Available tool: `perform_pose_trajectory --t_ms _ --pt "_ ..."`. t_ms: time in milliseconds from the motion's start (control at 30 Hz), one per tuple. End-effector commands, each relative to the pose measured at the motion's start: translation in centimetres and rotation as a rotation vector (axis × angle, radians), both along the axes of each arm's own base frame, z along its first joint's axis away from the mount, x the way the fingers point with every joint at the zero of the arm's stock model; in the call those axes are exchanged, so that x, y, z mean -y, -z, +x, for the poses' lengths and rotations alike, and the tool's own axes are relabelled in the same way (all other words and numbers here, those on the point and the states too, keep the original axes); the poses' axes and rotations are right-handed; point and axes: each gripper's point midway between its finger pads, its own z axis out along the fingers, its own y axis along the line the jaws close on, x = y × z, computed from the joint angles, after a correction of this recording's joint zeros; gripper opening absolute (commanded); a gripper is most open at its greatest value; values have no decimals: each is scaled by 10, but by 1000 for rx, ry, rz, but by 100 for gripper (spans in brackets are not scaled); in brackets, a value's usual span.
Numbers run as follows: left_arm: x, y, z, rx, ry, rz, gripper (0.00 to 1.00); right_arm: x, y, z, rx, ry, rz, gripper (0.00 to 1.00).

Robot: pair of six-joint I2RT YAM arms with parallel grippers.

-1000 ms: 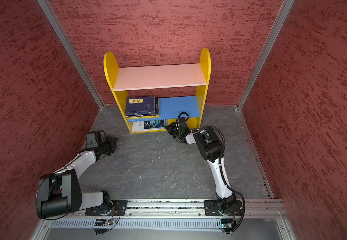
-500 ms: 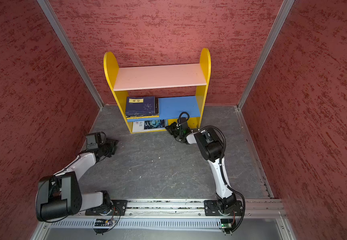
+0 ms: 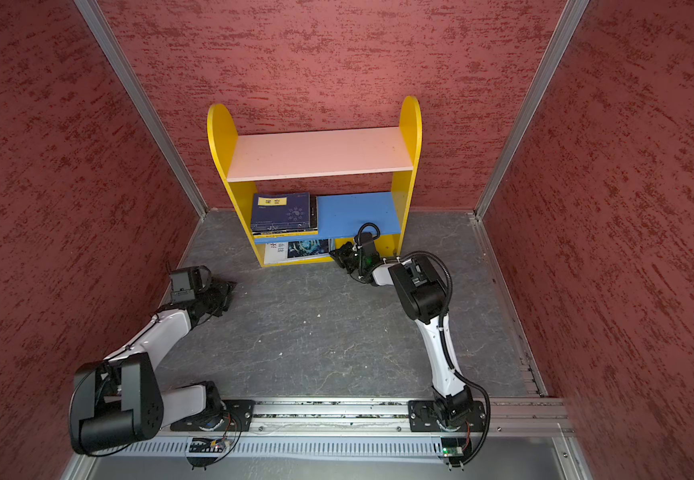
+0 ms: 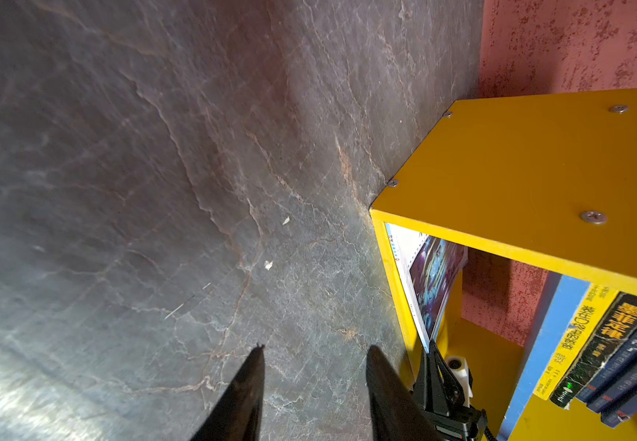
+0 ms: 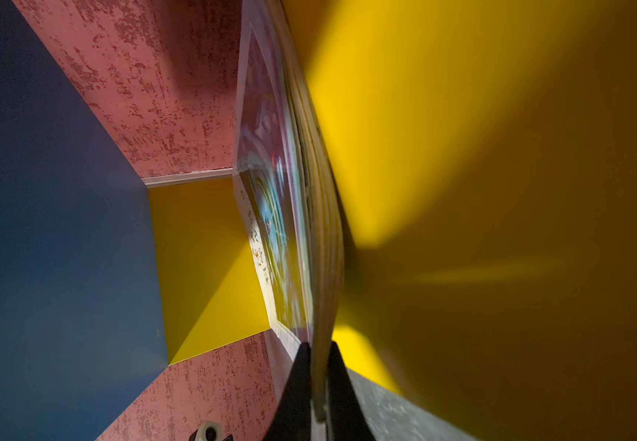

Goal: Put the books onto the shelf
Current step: 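Open the left gripper and withdraw it while the right gripper holds the book, then release the book with the right gripper and pull it back from the shelf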

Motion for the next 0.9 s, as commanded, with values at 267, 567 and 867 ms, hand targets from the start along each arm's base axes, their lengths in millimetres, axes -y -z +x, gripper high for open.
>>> perform_pose_trajectory --t_ms 267,567,867 --pt "-5 1 -5 -3 -12 14 45 11 -22 -7 31 50 -16 41" --pt "-4 2 -5 -3 -3 15 45 31 -21 -21 -12 100 -104 43" --pt "-3 -27 7 128 67 69 60 73 -51 -46 81 205 -222 62"
